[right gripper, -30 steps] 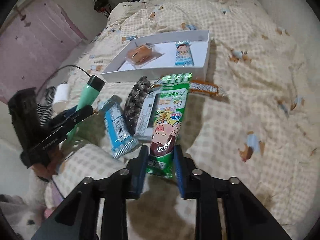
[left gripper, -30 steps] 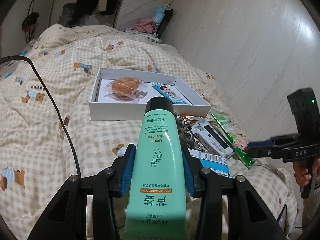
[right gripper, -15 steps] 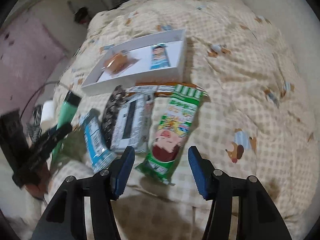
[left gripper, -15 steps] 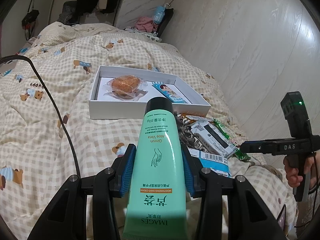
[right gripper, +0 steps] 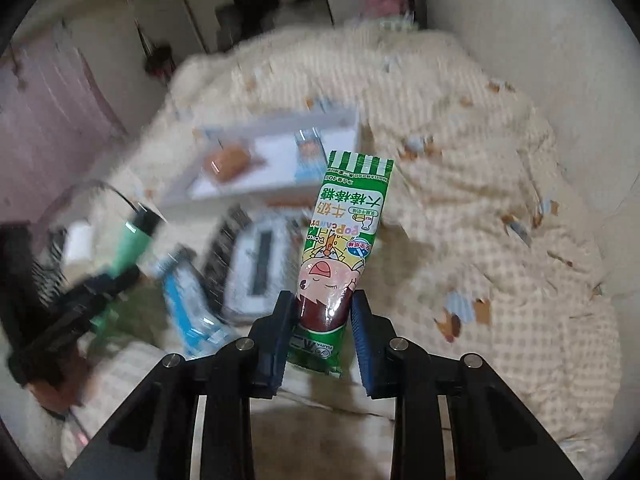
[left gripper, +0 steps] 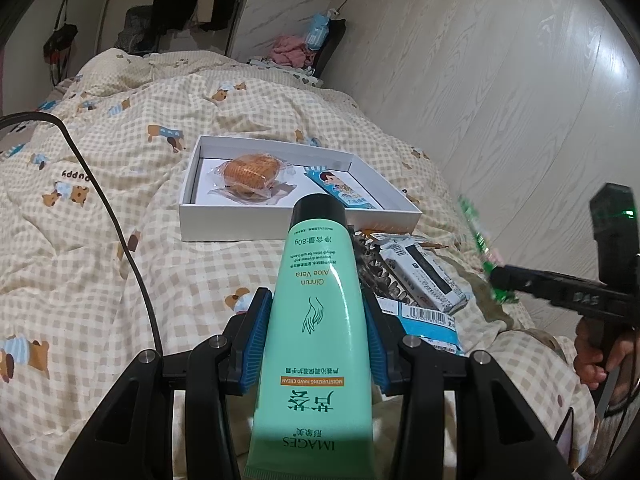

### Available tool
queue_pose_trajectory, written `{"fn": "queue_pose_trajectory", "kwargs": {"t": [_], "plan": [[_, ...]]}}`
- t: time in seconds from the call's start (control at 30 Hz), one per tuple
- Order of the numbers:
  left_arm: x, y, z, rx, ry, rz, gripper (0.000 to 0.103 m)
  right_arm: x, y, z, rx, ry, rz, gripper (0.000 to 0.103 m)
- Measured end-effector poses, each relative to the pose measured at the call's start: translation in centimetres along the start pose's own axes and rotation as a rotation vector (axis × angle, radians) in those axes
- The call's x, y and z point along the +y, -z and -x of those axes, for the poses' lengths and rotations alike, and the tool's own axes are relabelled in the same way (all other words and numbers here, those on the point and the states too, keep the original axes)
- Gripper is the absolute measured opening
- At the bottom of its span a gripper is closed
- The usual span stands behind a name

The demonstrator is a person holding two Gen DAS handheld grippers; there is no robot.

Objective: Organize objects
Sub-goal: 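Lift the green cartoon snack tube with the right gripper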

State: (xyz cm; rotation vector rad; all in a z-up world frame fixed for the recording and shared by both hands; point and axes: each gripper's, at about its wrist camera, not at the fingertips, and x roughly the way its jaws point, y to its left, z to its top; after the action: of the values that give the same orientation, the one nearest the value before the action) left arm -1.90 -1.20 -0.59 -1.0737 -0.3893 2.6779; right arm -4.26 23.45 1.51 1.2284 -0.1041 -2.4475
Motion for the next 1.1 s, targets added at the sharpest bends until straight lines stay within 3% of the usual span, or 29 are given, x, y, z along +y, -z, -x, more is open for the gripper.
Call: {"fn": "queue_pose_trajectory", "kwargs": {"t": [0.13, 0.23, 0.3, 0.8, 0.9, 0.97, 1.1], "plan": [[-0.2, 0.1, 0.1, -0.006, -0.003, -0.010, 0.047, 1.4, 0.5, 1.4, -0.145, -0.083, 0.030, 0.030], [0.0, 0.1, 0.1, -0.009, -0.004, -0.005, 0.047, 2.3, 0.7, 1.7, -0.198, -0.158, 0.064, 0.030], [0.1, 0.1, 0.1, -0.010, -0.002, 0.001, 0.047, 2.8, 0.8, 1.7, -0.213, -0.156, 0.091, 0.030], [0.6, 0.0, -0.7, 0.005, -0.029, 0.025, 0.047, 2.9, 2.5, -1.1, -0.158, -0.135, 0.111, 0.030], [0.6, 0.2, -0.8, 0.013, -0.083, 0.028, 0.047, 3.2, 2.7, -1.3, -0.154, -0.120, 0.126, 0.030], [0.5, 0.4, -0.9, 0.027, -0.167, 0.035, 0.047, 3.6, 2.7, -1.4, -0.150, -0.112, 0.143, 0.030], [0.7, 0.8, -0.9, 0.041, -0.202, 0.041, 0.047, 4.0, 2.9, -1.5, -0.143, -0.104, 0.159, 0.030]]}}
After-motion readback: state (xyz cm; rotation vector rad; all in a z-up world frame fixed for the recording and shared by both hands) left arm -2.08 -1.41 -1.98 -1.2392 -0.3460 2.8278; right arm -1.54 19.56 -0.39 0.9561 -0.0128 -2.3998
